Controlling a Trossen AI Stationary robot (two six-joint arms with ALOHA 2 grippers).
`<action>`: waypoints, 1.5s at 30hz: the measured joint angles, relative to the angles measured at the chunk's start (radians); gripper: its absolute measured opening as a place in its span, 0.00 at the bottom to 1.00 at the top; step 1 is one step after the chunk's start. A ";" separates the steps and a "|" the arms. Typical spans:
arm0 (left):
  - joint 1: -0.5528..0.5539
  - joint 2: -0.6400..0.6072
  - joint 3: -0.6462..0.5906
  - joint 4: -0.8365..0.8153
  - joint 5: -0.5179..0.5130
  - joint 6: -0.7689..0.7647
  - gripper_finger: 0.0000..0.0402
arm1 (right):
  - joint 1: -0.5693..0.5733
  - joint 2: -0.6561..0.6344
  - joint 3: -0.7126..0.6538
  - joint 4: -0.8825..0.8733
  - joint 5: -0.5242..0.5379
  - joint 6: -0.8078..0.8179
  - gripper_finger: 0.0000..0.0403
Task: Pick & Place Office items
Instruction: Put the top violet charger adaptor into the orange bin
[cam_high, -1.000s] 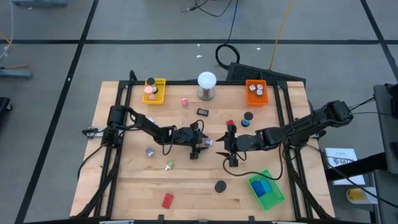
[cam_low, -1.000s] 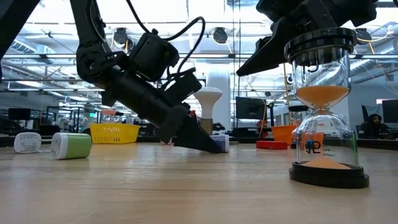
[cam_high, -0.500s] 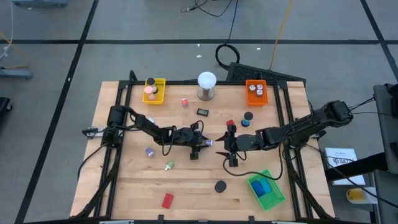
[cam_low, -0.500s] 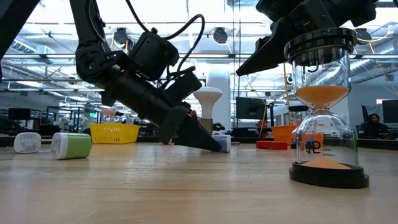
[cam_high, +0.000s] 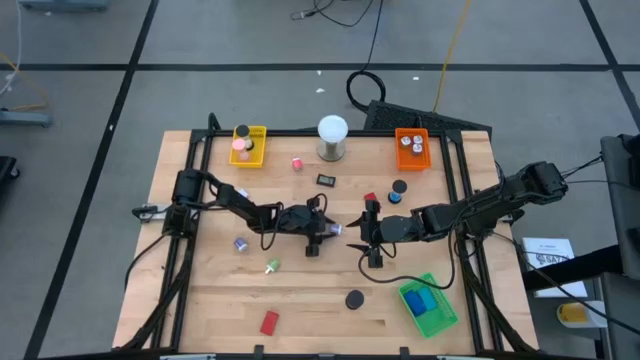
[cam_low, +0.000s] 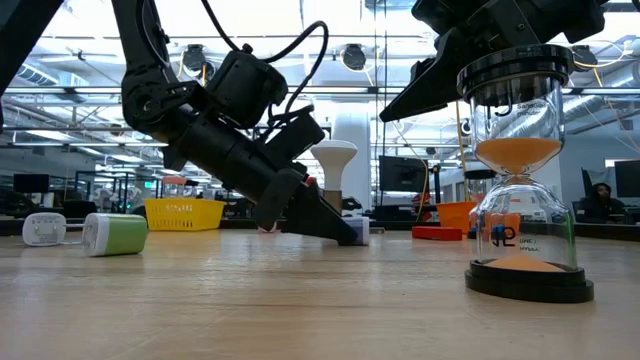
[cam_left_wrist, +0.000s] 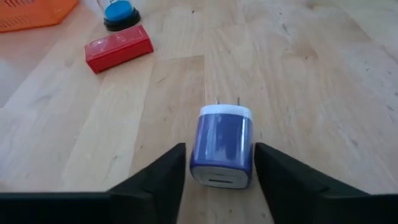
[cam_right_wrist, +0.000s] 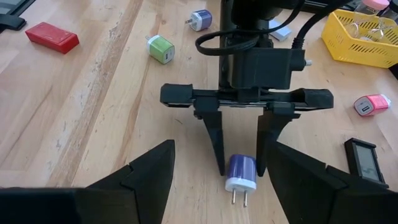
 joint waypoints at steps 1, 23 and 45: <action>0.000 0.000 0.000 0.000 0.000 0.008 0.43 | 0.000 0.000 0.000 0.000 0.000 0.000 0.60; -0.113 -0.020 -0.004 0.160 -0.370 0.154 0.34 | -0.092 -0.014 0.001 -0.039 0.118 0.464 0.72; -0.198 -0.022 -0.134 0.616 -0.504 0.276 0.35 | -0.233 -0.114 -0.207 0.335 -0.177 0.717 0.74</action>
